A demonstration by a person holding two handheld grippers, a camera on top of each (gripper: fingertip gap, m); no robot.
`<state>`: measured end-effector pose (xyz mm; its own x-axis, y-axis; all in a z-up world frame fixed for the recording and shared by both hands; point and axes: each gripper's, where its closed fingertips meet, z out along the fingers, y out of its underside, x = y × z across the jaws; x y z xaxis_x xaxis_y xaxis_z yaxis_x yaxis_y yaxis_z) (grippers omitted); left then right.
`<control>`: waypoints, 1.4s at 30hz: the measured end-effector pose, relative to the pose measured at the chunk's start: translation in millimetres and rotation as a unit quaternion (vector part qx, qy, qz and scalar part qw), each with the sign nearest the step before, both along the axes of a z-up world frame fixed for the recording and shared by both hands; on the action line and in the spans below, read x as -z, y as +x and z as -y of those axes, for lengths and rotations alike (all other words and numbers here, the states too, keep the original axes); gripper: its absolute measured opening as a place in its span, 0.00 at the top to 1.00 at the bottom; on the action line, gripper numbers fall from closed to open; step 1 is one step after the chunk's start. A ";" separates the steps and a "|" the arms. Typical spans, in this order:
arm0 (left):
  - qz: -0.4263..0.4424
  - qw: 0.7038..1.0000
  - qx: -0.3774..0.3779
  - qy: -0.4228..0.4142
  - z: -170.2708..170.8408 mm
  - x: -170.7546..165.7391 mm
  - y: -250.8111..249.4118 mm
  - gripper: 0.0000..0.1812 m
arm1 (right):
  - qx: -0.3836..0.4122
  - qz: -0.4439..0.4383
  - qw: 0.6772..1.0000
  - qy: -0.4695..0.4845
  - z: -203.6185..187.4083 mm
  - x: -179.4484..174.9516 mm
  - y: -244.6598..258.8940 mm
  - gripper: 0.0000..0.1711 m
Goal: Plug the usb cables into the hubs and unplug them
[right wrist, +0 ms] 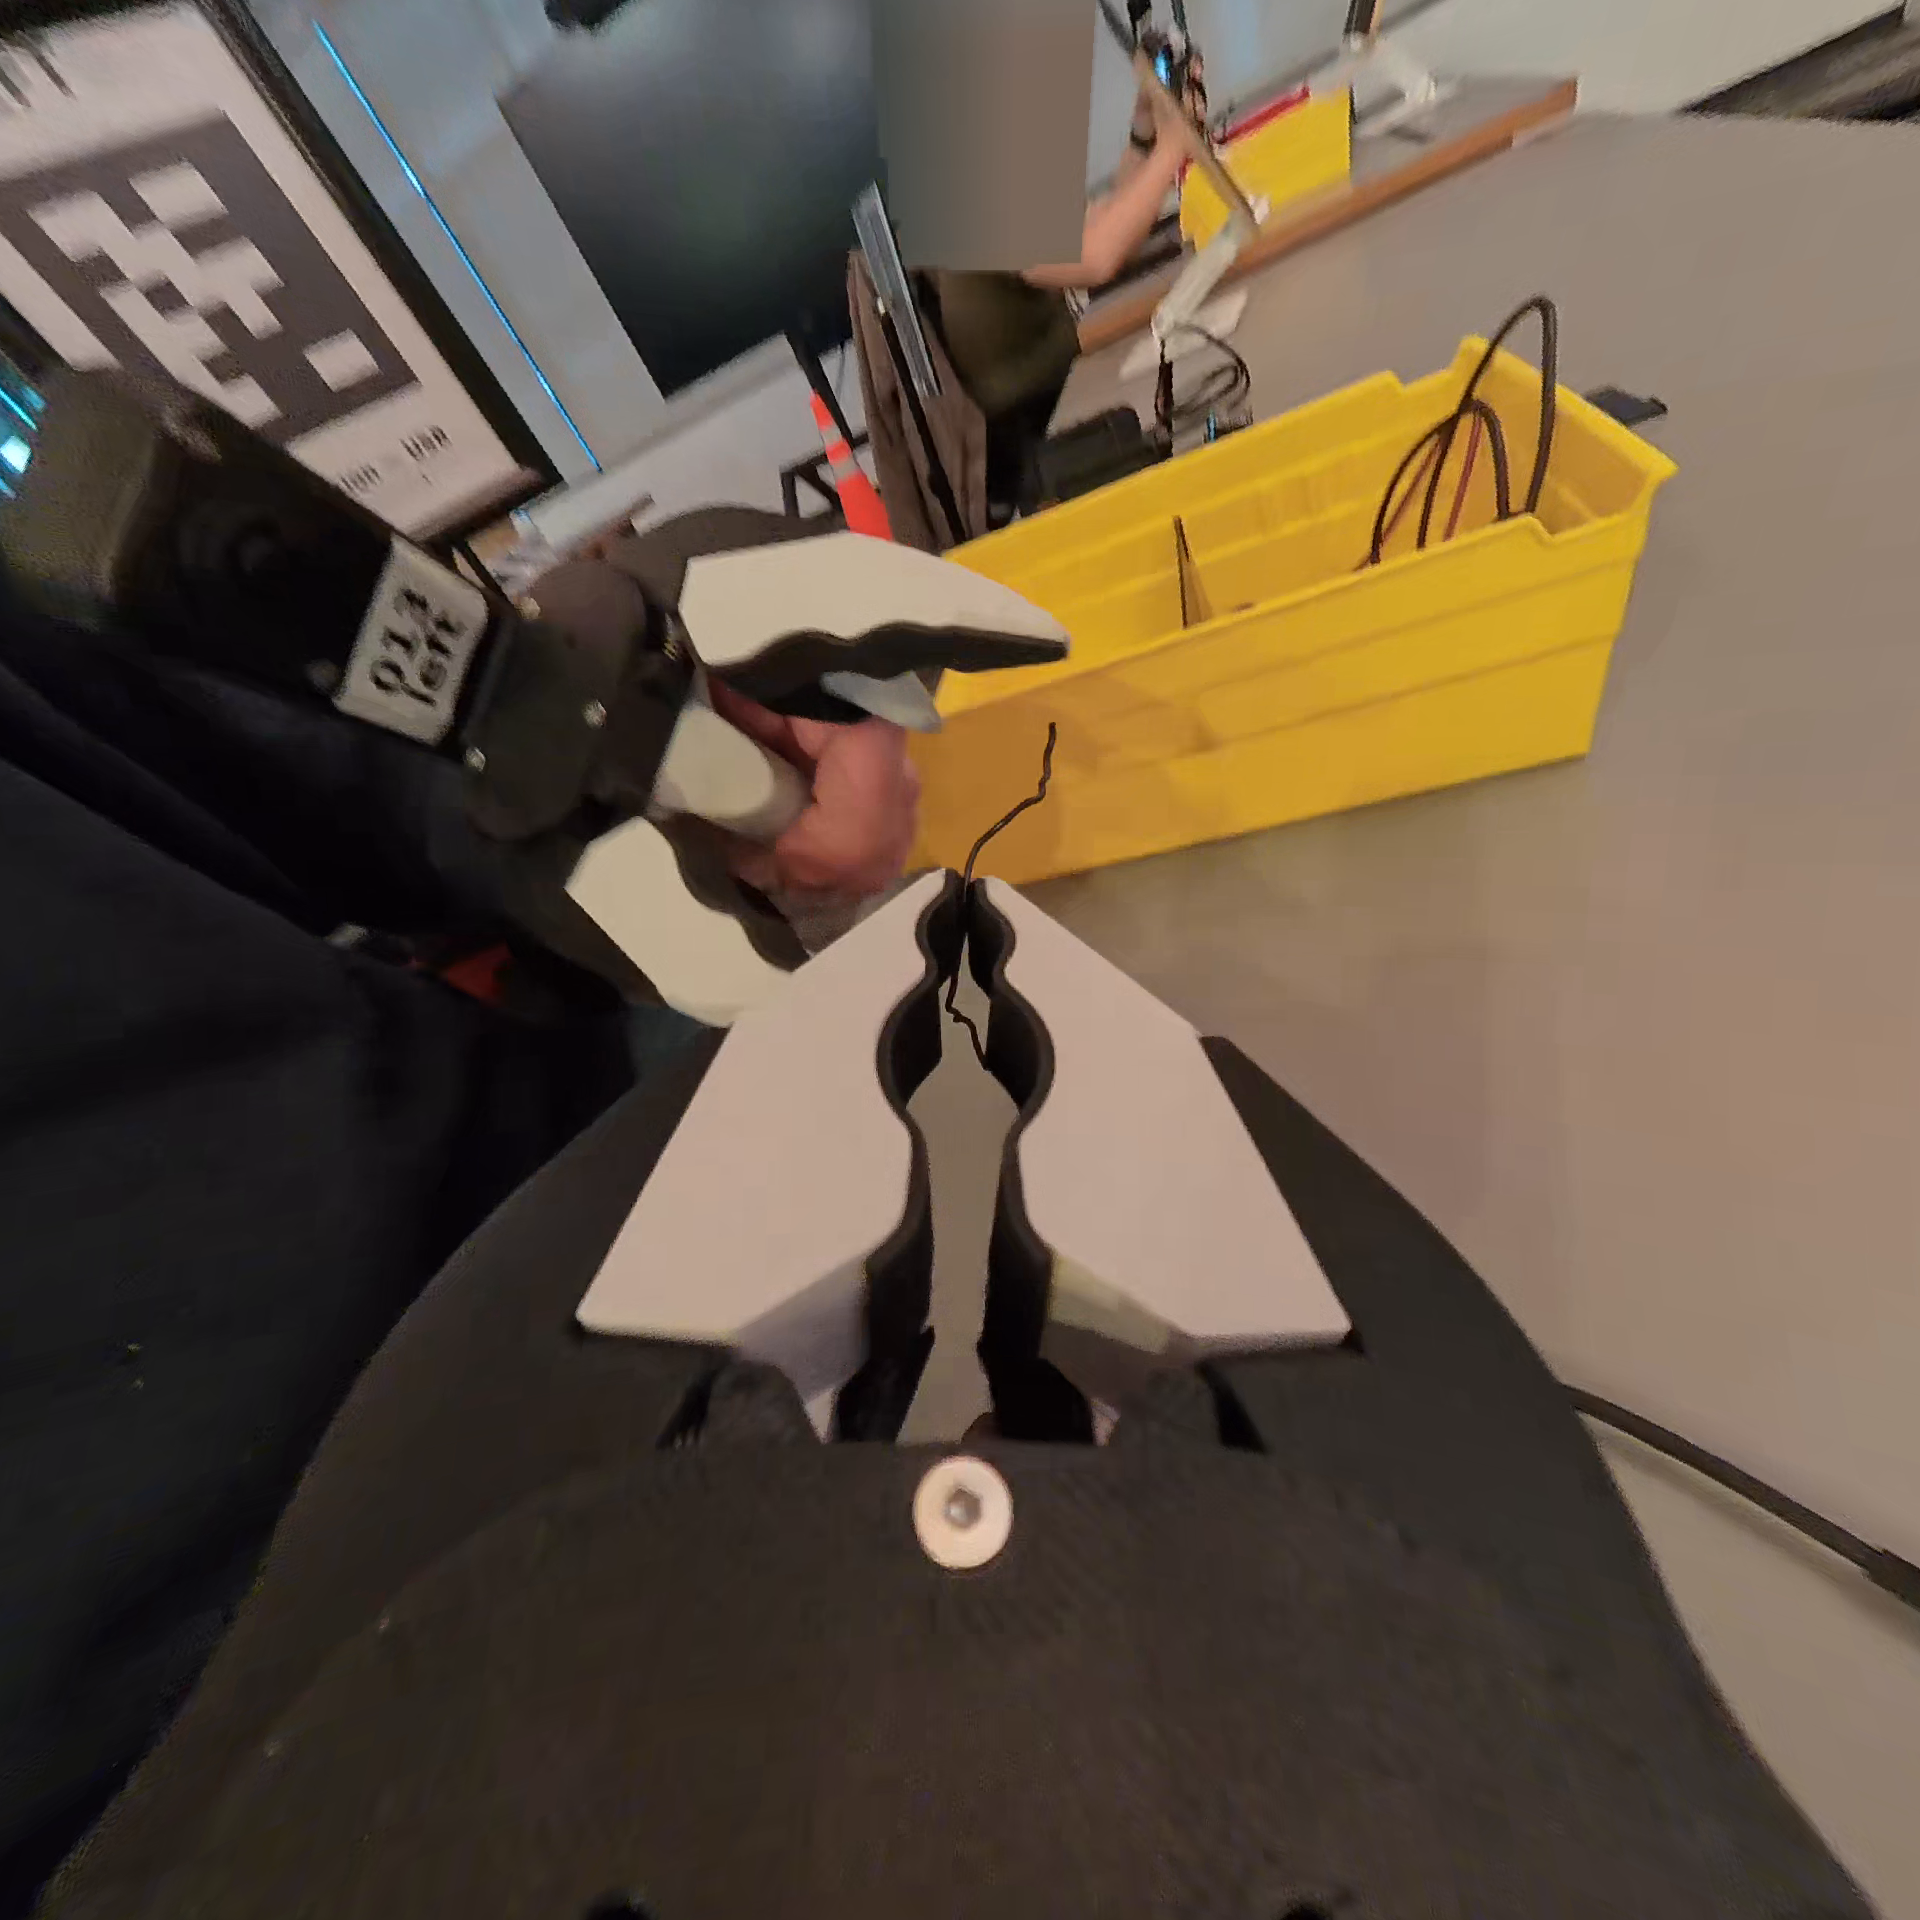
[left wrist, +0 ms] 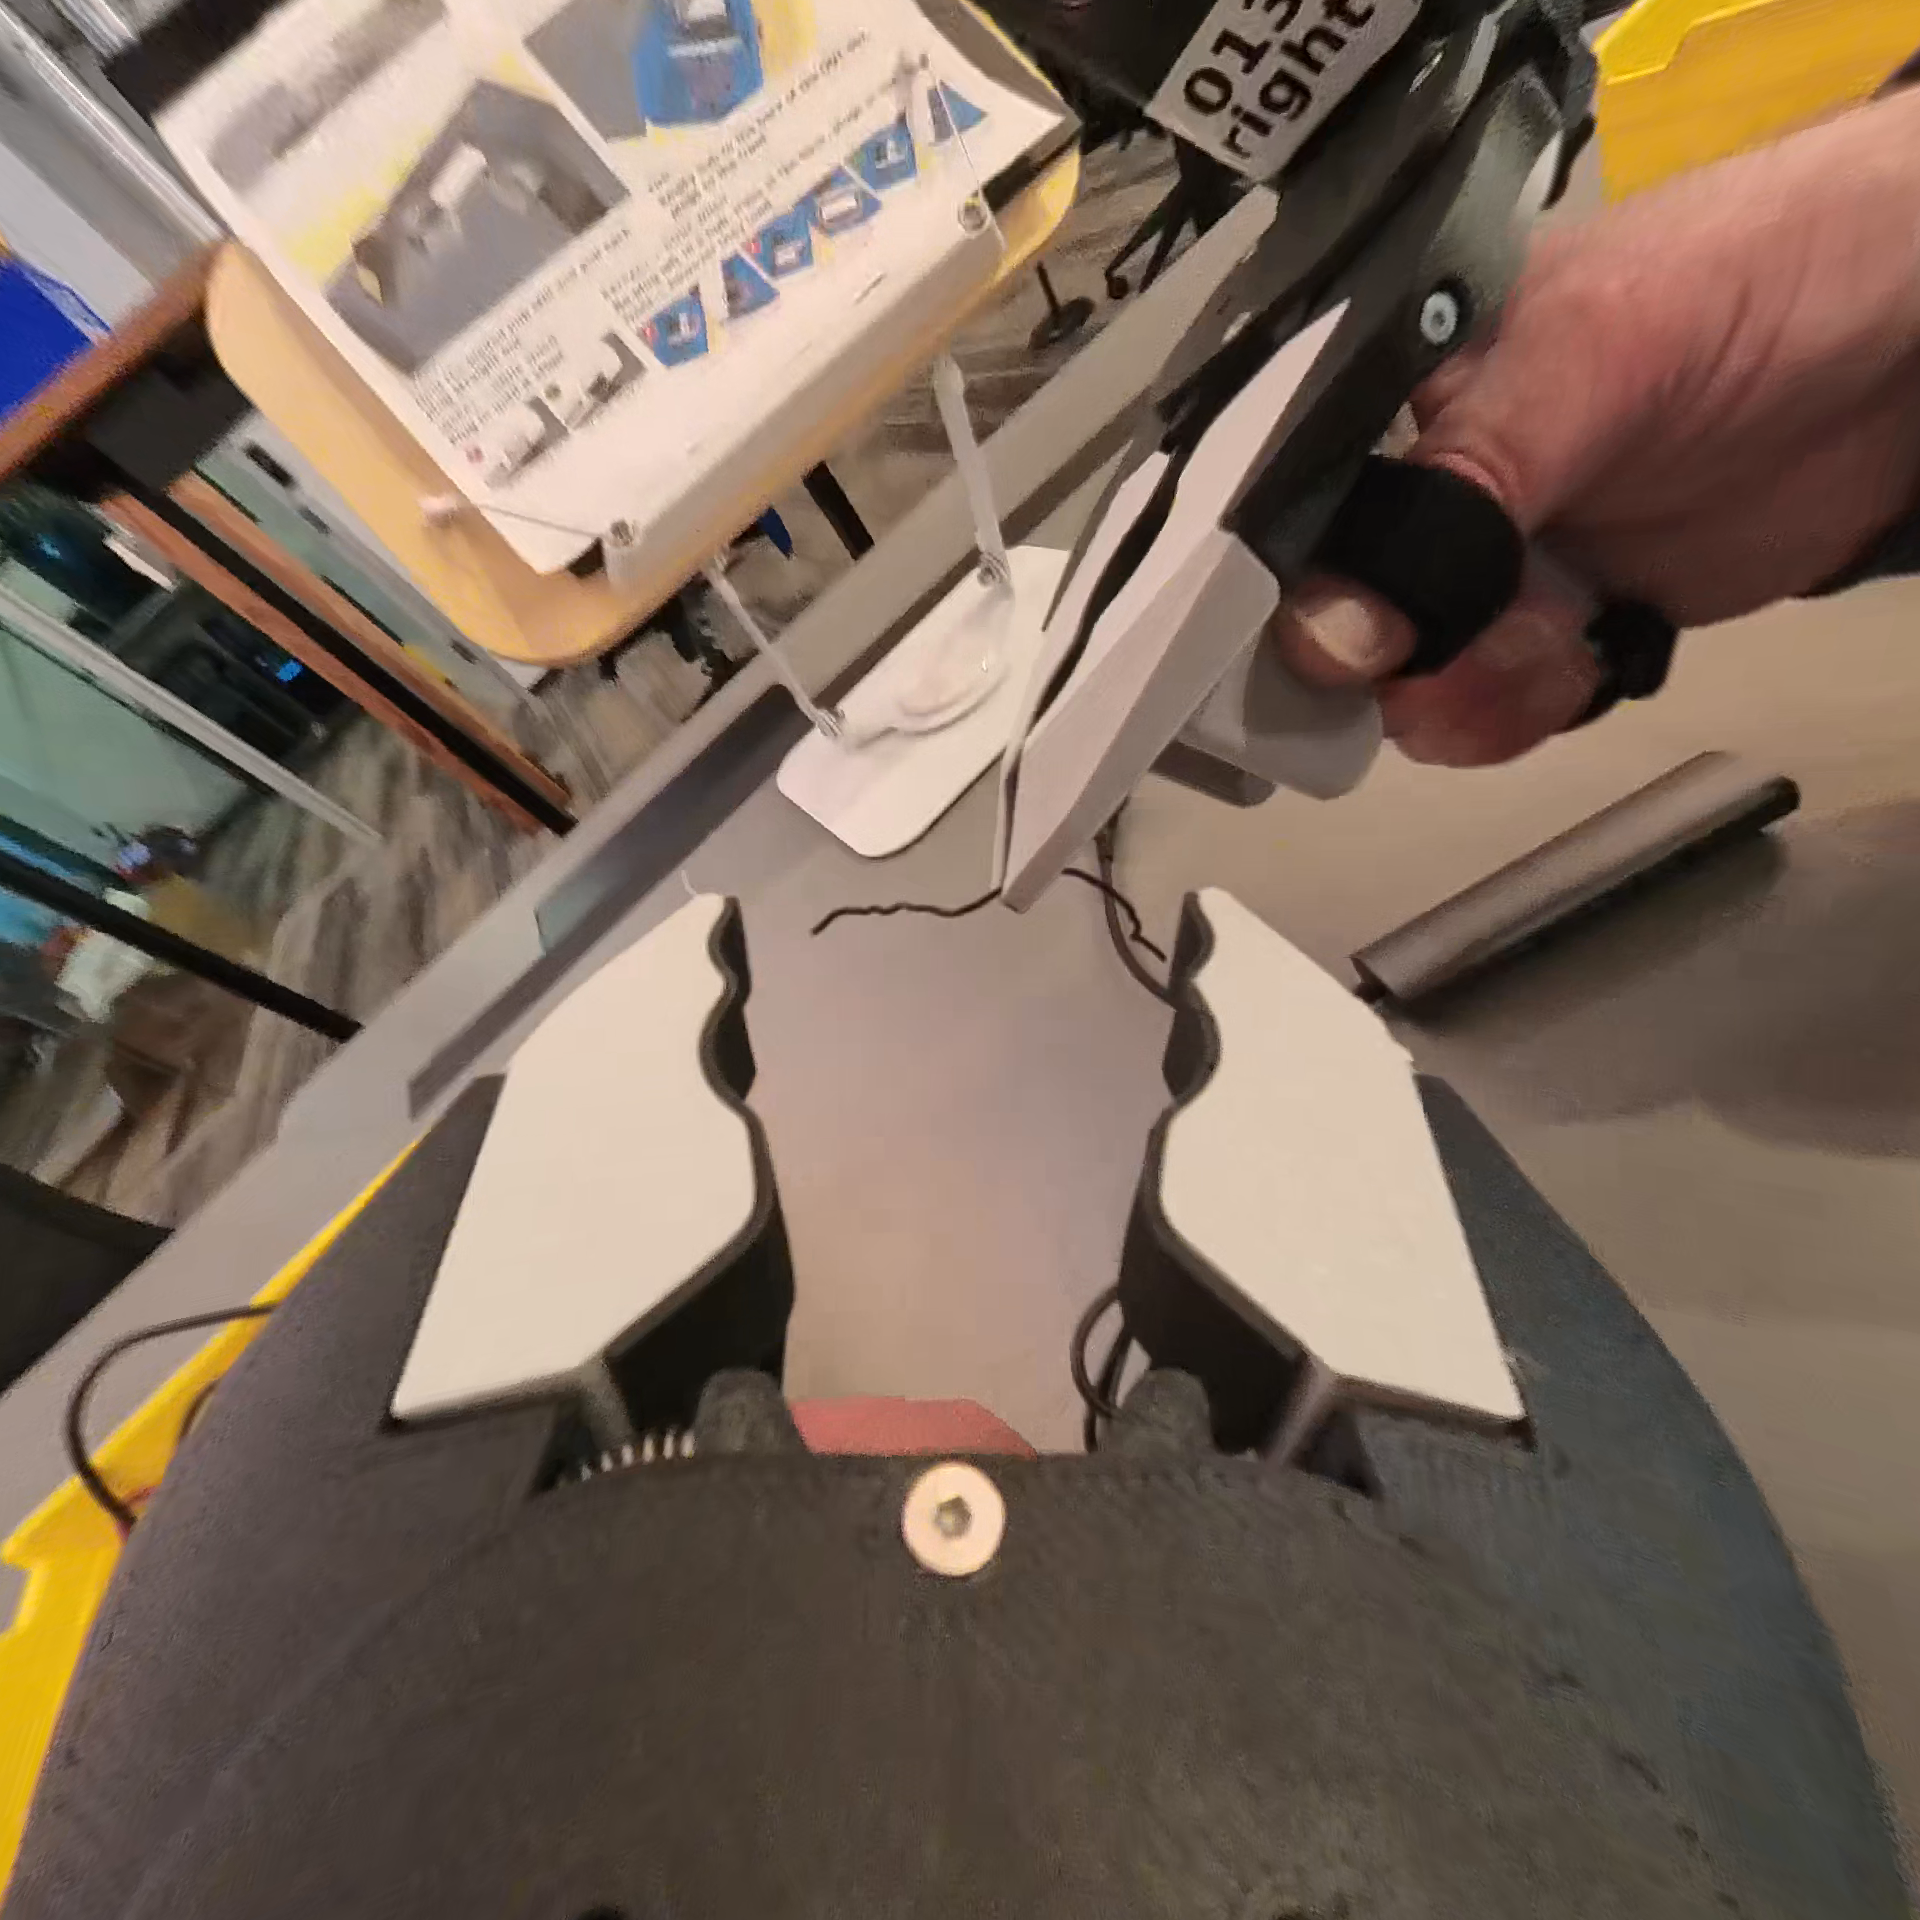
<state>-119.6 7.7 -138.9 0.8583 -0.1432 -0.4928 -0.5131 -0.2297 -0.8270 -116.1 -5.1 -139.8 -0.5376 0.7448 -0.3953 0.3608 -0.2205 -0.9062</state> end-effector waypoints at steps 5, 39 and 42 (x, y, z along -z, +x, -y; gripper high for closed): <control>-0.034 0.999 0.006 0.023 -4.9 -3.8 6.7 0.60 | 0.003 -0.032 0.997 -0.068 7.9 -21.3 7.0 1.00; 0.031 0.940 -0.040 -0.338 43.9 141.3 -19.8 0.70 | 0.043 0.017 0.995 -0.085 0.3 10.5 26.2 1.00; 0.045 0.941 -0.050 -0.333 40.7 143.8 -22.0 0.83 | 0.047 0.020 0.995 -0.088 -1.5 13.9 28.7 1.00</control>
